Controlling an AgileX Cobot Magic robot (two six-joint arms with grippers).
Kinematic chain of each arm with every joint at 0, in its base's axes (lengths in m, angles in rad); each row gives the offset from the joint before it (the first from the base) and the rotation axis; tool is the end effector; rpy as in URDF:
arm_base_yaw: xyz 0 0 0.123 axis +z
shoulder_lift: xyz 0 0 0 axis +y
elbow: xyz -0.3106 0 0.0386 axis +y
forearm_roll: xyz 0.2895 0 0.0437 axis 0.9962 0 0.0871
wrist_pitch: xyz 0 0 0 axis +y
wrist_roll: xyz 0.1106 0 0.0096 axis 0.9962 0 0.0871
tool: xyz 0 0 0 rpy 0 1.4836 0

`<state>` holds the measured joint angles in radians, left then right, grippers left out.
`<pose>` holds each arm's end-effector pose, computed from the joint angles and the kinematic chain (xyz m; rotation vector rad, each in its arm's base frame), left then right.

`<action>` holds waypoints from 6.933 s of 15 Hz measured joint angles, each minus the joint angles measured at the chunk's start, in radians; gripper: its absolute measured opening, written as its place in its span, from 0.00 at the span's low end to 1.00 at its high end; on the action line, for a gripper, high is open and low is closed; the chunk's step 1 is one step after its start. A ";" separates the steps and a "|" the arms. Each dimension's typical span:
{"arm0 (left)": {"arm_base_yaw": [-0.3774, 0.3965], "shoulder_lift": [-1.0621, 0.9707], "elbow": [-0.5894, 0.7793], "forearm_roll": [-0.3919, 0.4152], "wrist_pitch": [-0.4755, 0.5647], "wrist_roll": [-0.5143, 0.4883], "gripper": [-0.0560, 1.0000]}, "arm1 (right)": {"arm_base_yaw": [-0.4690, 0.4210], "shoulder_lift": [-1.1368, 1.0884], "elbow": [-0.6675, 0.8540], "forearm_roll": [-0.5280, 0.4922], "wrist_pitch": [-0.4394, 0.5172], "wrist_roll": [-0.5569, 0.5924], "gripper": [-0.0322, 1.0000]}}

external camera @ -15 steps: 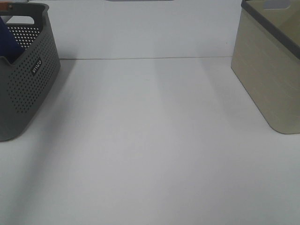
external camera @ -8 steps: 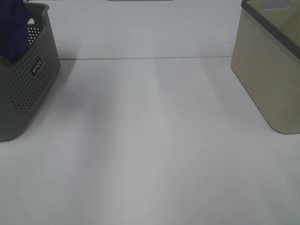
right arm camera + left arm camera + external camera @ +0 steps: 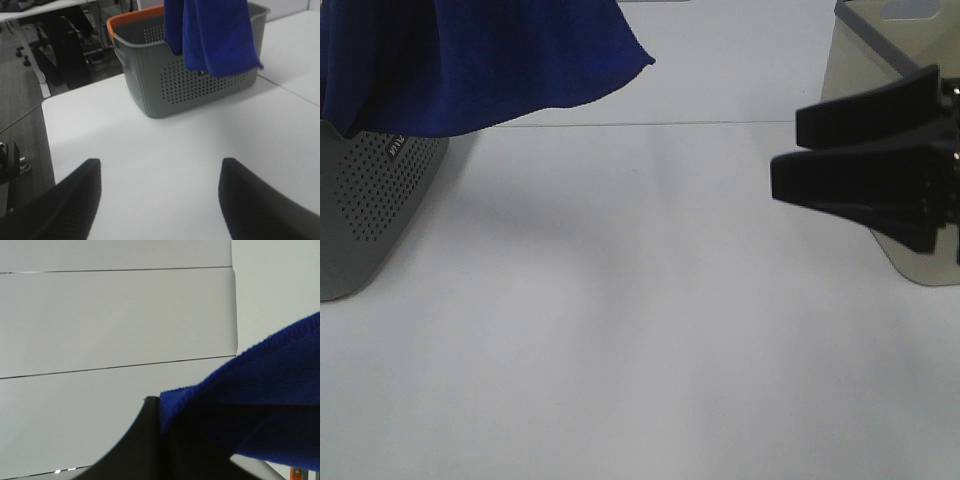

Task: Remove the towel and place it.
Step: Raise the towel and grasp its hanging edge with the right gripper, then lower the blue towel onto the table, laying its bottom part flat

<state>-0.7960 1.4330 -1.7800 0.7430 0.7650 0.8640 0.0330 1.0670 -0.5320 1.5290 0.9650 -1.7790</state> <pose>0.2816 -0.2133 0.5578 1.4446 1.1042 0.8955 0.2073 0.0981 0.2729 -0.8521 1.7395 0.8260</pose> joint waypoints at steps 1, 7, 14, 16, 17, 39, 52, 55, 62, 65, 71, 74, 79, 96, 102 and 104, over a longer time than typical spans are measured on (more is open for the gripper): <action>-0.011 0.000 0.000 -0.023 0.000 0.000 0.05 | 0.000 0.088 -0.051 0.042 0.051 -0.063 0.67; -0.035 0.002 0.000 -0.075 0.000 0.000 0.05 | 0.019 0.460 -0.332 0.077 0.233 -0.150 0.67; -0.035 0.036 0.000 -0.078 0.000 0.004 0.05 | 0.175 0.698 -0.568 0.076 0.241 -0.155 0.67; -0.035 0.036 0.000 -0.083 0.000 0.004 0.05 | 0.175 0.736 -0.620 0.076 0.215 -0.135 0.67; -0.038 0.036 0.000 -0.085 0.000 0.004 0.05 | 0.175 0.750 -0.637 0.076 0.210 -0.130 0.67; -0.058 0.036 0.000 -0.195 0.000 0.026 0.05 | 0.291 0.781 -0.645 -0.044 0.235 0.013 0.05; -0.058 0.036 0.000 -0.135 0.000 -0.496 0.05 | 0.291 0.624 -1.045 -0.785 0.122 1.116 0.05; -0.058 0.036 0.000 -0.027 0.000 -0.612 0.05 | 0.291 0.619 -1.224 -0.979 0.121 1.313 0.05; -0.018 0.036 0.000 0.228 -0.216 -0.798 0.05 | 0.291 0.618 -1.458 -1.313 -0.096 1.571 0.05; 0.115 0.040 0.000 0.213 -0.396 -1.096 0.05 | 0.291 0.618 -1.477 -1.340 -0.142 1.578 0.05; 0.248 0.141 0.000 0.152 -0.680 -1.446 0.05 | 0.291 0.618 -1.477 -1.399 -0.357 1.625 0.05; 0.272 0.252 -0.087 0.152 -0.781 -1.471 0.05 | 0.291 0.620 -1.477 -1.455 -0.472 1.650 0.05; 0.339 0.388 -0.259 0.152 -0.811 -1.486 0.05 | 0.291 0.670 -1.479 -1.517 -0.585 1.650 0.05; 0.601 1.032 -0.997 -0.068 -1.077 -1.167 0.05 | 0.259 1.123 -1.876 -1.529 -0.945 1.650 0.05; 0.596 1.065 -1.003 -0.064 -1.018 -1.254 0.05 | 0.239 1.132 -1.876 -1.518 -0.865 1.650 0.05; 0.590 1.065 -1.003 -0.013 -0.976 -1.330 0.05 | 0.239 1.132 -1.876 -1.518 -0.813 1.650 0.05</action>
<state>-0.2060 2.4980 -2.7830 0.7300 -0.2110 -0.4660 0.2720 2.1990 -2.4080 0.0110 0.1520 -0.1290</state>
